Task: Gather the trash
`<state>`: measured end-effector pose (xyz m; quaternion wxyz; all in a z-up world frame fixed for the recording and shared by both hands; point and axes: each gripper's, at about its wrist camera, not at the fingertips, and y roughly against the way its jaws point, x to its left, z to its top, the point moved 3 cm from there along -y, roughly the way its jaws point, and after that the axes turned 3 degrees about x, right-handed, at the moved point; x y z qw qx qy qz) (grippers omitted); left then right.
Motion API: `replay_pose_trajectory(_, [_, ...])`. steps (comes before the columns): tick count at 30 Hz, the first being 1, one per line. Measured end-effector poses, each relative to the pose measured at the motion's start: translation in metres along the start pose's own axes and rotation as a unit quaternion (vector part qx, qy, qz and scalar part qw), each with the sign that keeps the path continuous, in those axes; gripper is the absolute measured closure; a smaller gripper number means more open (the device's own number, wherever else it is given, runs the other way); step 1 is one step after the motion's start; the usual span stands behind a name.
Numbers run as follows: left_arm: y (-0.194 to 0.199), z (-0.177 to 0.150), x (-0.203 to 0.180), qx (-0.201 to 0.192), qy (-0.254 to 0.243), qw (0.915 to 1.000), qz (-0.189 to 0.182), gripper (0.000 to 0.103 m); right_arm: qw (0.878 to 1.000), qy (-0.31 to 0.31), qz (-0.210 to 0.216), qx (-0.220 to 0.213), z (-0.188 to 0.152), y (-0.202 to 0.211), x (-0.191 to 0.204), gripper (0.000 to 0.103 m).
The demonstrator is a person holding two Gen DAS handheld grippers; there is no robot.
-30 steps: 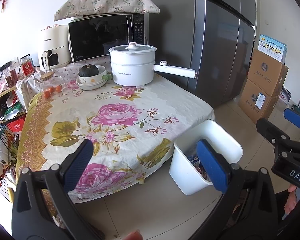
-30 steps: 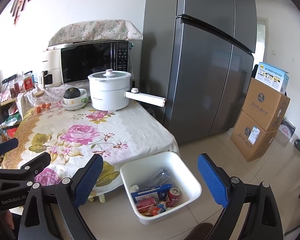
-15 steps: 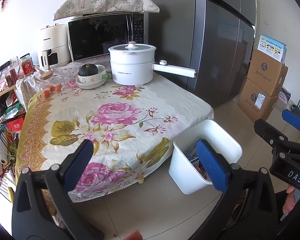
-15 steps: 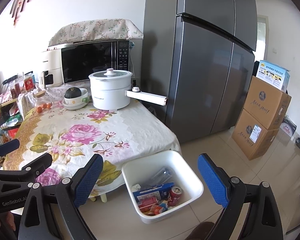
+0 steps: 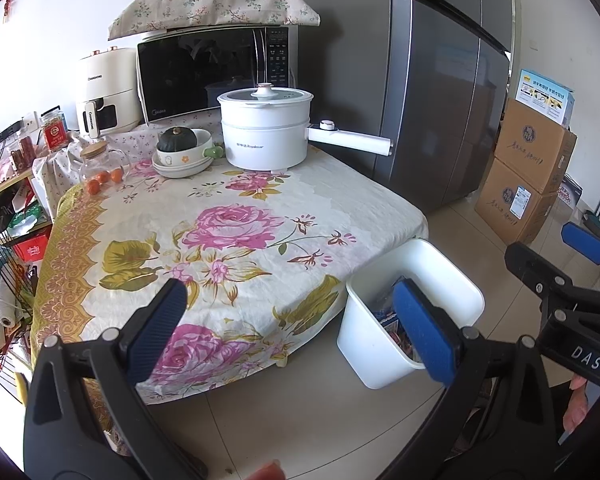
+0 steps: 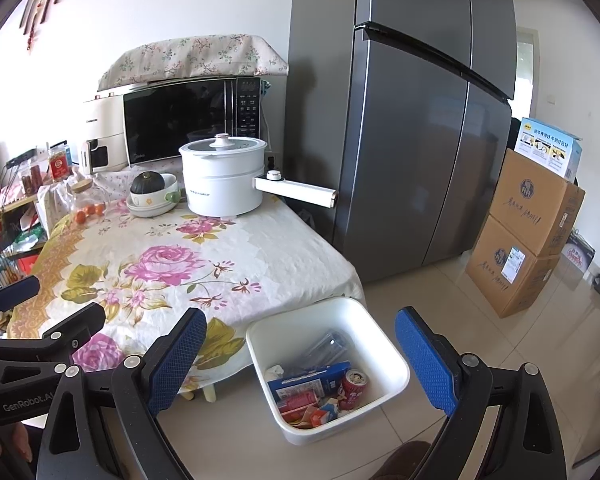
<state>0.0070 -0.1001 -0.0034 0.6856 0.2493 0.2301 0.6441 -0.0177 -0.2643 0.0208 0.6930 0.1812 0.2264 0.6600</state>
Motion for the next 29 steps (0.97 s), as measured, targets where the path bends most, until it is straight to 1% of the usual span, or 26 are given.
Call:
replay_pose_trajectory(6, [0.002,-0.002,0.002,0.003,0.008,1.0,0.002,0.001,1.0,-0.002,0.0,0.003,-0.004,-0.001,0.003,0.007])
replay_pose_trajectory(29, [0.001,-0.004,0.003,0.008,0.011,0.9999,0.002,0.001,1.0,-0.004,0.006,0.01,-0.011,-0.002,0.007,0.006])
